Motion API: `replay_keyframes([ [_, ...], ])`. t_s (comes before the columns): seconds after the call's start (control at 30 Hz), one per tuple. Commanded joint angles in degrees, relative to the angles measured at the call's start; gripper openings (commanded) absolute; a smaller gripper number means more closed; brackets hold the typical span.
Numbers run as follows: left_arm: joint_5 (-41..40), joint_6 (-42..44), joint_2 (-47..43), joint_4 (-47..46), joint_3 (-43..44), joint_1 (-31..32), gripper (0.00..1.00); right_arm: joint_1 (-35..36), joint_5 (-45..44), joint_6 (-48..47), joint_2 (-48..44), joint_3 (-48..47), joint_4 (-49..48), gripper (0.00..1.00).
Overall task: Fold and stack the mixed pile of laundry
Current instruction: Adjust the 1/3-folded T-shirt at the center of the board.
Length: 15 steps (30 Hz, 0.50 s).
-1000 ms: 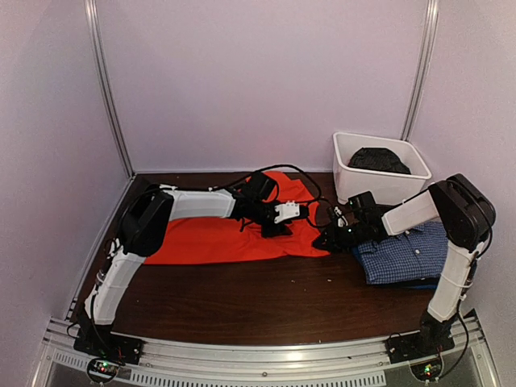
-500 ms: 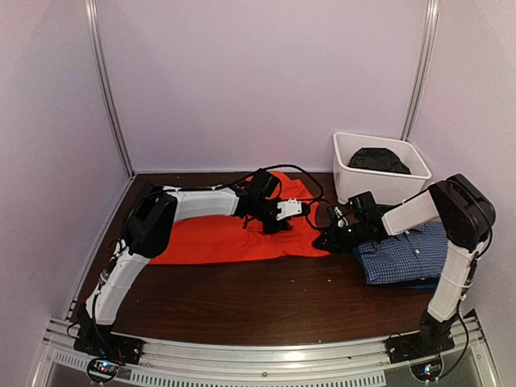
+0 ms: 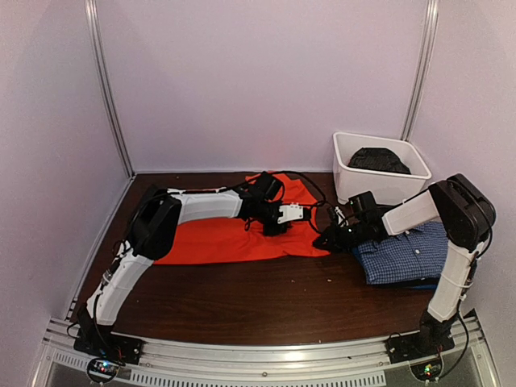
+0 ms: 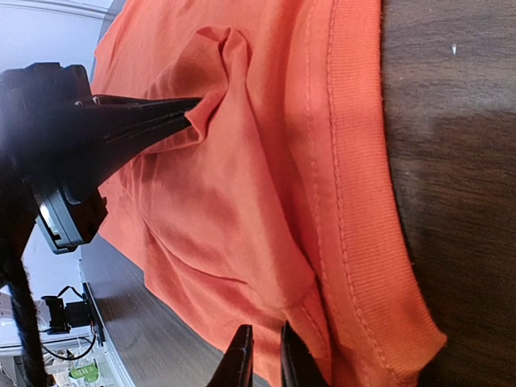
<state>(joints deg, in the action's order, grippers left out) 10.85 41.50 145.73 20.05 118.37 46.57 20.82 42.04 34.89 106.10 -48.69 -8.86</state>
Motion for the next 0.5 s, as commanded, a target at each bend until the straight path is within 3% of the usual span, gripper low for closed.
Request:
replay_keyframes([
  [0.0, -0.42, -0.23, -0.57, -0.89, 0.54, 0.13, 0.00, -0.33, 0.41, -0.21, 0.66, 0.26, -0.98, 0.14],
  [0.47, -1.73, -5.07, -3.79, -10.47, -1.39, -4.98, 0.00, -0.31, 0.57, -0.46, 0.38, -0.01, -0.63, 0.14],
])
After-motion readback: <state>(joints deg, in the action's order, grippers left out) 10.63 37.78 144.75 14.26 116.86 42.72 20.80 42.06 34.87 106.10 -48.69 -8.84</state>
